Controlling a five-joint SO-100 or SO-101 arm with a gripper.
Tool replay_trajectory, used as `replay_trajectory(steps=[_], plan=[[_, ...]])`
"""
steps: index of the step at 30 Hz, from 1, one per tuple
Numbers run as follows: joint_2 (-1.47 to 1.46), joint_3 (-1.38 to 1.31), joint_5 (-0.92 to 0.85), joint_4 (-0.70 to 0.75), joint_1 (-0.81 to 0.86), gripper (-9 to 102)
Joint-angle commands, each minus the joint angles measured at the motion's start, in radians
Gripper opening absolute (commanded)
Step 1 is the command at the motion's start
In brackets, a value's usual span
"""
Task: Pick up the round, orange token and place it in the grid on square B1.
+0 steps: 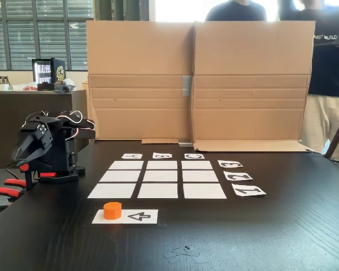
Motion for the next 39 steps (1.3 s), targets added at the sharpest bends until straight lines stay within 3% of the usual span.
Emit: replay_trajectory(steps=[1, 4, 9, 18, 25, 39], plan=[[-0.259, -0.235, -0.046, 0.069, -0.021, 10], [-0.499, -0.449, -0.069, 0.222, -0.023, 15], [-0.831, -0.704, -0.066, 0.377, -0.092, 41], [-1.184, -0.908, -0.077, 0.390, -0.252, 55], [-1.321, -1.040, -0.094, 0.410, -0.337, 60], [-1.603, -1.348, -0.172, 0.439, -0.528, 60]])
